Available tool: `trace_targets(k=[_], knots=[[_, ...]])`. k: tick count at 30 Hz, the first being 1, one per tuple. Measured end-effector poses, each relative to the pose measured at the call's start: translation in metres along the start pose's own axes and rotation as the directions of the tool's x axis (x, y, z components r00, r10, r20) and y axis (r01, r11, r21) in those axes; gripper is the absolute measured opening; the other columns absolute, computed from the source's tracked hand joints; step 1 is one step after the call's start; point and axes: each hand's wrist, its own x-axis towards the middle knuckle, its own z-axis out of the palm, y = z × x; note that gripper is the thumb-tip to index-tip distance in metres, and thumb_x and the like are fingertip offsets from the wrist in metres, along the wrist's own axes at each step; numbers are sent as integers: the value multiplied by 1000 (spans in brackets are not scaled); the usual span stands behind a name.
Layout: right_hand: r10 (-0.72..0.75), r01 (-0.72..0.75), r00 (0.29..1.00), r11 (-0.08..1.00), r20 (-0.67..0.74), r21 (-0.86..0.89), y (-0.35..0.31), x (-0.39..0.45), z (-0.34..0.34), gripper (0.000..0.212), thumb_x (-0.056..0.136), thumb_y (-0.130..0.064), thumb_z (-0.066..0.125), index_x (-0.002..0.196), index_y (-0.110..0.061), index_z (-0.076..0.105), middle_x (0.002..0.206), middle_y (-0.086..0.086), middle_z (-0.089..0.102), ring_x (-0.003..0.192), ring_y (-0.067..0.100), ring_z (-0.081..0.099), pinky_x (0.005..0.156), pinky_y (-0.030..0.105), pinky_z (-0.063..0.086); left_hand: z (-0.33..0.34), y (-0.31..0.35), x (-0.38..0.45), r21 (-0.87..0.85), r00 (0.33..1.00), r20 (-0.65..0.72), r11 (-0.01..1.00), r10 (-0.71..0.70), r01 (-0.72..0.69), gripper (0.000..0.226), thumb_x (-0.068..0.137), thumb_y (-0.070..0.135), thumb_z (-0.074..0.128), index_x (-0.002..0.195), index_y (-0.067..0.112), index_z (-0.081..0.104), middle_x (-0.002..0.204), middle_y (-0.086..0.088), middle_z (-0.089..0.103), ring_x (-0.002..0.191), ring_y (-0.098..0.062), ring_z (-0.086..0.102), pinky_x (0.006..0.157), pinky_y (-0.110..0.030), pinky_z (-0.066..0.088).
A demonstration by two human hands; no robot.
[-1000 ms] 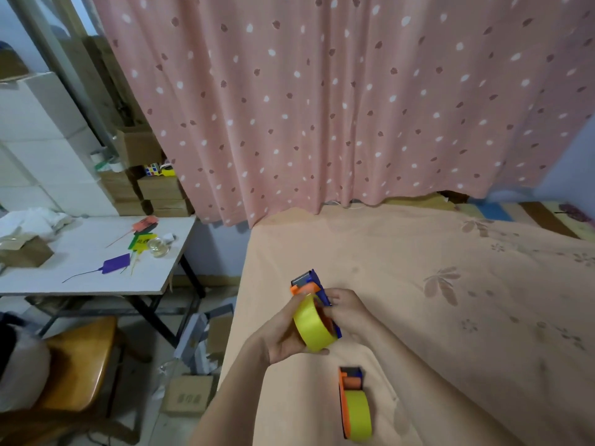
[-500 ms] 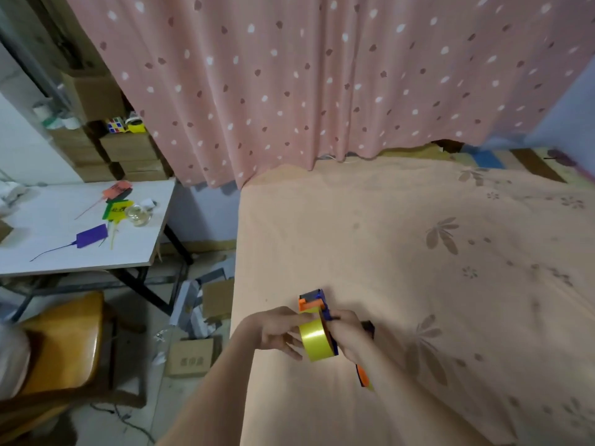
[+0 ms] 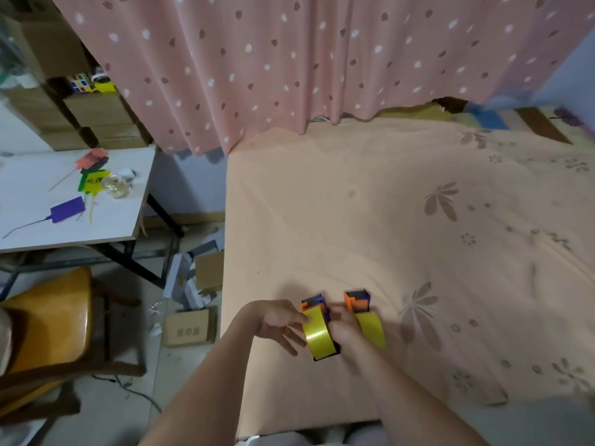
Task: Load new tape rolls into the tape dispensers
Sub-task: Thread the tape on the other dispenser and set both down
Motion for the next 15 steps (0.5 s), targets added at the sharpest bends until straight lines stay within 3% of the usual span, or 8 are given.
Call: trace_targets(k=[2, 7, 10, 11, 13, 15], knots=[[28, -28, 1000, 999, 12, 21, 2, 2, 1, 10, 96, -7, 59, 103, -6, 67, 84, 2, 68, 73, 15, 64, 62, 25, 49, 1, -1, 5, 3, 1000, 3, 1000, -12, 12, 30, 103, 20, 53, 120, -5, 58, 137, -29, 57, 125, -45, 57, 105, -62, 45], [28, -28, 1000, 999, 0, -40, 4, 9, 4, 17, 96, -10, 60, 111, -5, 66, 96, 8, 67, 80, 19, 60, 60, 24, 45, 1, -2, 14, -7, 1000, -22, 1000, -21, 20, 22, 105, 18, 49, 113, 1, 60, 122, -21, 62, 115, -38, 60, 107, -57, 46], [24, -20, 999, 998, 49, -67, 2, 10, 3, 10, 98, -14, 58, 106, -13, 63, 87, 2, 65, 85, 22, 62, 60, 18, 46, 2, -1, 19, -21, 1000, -30, 1000, -7, 6, 24, 104, 18, 50, 114, 0, 62, 119, -21, 63, 110, -40, 61, 107, -55, 47], [27, -25, 998, 999, 55, -40, 3, 10, 2, 12, 99, -13, 56, 109, -14, 62, 92, 5, 67, 93, 27, 64, 70, 23, 53, 4, 0, 20, -12, 999, -32, 1000, -4, 3, 26, 104, 18, 51, 117, -1, 62, 120, -22, 64, 109, -40, 61, 107, -56, 47], [59, -63, 997, 993, 49, 102, 9, 9, 0, 16, 96, -6, 57, 108, -16, 62, 109, 14, 69, 107, 37, 66, 92, 46, 57, 7, 3, 20, 44, 1000, -30, 999, -5, 6, 31, 102, 23, 55, 124, 1, 61, 126, -21, 64, 113, -40, 62, 106, -55, 48], [92, -95, 996, 976, 21, 198, 12, 7, -3, 18, 92, -3, 61, 100, -20, 62, 113, 16, 69, 109, 39, 67, 93, 55, 55, 12, 6, 20, 114, 999, -33, 993, -8, 11, 30, 101, 29, 57, 123, 10, 60, 137, -16, 60, 123, -39, 60, 105, -53, 49]])
